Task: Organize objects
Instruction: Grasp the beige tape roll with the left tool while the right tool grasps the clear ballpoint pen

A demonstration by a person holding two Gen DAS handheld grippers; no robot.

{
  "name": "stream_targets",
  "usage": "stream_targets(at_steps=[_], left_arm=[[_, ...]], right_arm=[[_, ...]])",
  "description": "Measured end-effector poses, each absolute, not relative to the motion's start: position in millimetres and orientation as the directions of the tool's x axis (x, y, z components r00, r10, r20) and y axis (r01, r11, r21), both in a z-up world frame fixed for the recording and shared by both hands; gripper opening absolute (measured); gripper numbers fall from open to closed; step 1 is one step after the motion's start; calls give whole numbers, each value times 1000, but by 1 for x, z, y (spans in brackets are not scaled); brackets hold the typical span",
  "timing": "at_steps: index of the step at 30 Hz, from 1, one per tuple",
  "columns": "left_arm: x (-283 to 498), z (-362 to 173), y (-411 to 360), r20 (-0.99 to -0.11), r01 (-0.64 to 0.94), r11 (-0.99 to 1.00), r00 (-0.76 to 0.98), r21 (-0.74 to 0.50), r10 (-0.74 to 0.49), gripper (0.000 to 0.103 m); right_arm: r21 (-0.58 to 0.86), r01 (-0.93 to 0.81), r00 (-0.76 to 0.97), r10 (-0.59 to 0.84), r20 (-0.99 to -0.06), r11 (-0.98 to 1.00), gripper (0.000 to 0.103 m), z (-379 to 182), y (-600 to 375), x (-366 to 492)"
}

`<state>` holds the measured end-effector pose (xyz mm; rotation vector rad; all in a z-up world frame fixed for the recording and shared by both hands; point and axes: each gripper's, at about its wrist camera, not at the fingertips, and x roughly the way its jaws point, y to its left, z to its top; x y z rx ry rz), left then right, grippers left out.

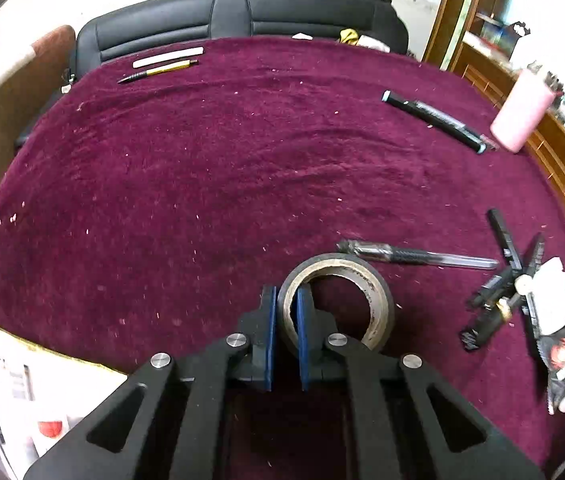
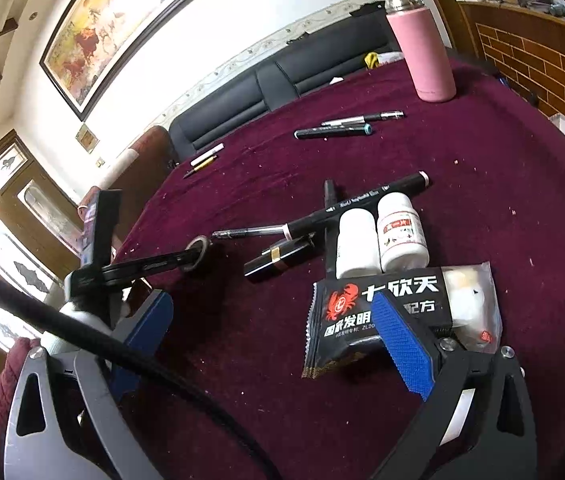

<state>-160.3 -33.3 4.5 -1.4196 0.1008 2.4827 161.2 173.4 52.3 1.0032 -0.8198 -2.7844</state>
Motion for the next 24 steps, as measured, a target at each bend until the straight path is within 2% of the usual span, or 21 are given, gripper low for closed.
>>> stream_targets(at_steps=[6,14,18,21,24], left_arm=[[-121,15,-41,-829,-321,-930,-459,-180,319,7],[-45,46,-63,-766,-409,-867,-448,-283,461,7],[-22,50,-75,-741,-415,-848,-444,-328,504,7],[-9,51,-88,-724,-407,-841,-449,-356,524,7],[1,49,-100,-711,-392,-836,-453,-383,538,7]], right_arm=[[460,-71,-774,-242,-585,-885,98,78,159,157],[183,16,-699,-142,-701,-983,98,104,115,94],[92,71,-607,-116,-786,-993,94,78,92,30],[-16,75,-575,-30,-817,-997,89,56,79,-10],[11,83,-480,-50,-876,-996,88,28,80,-43]])
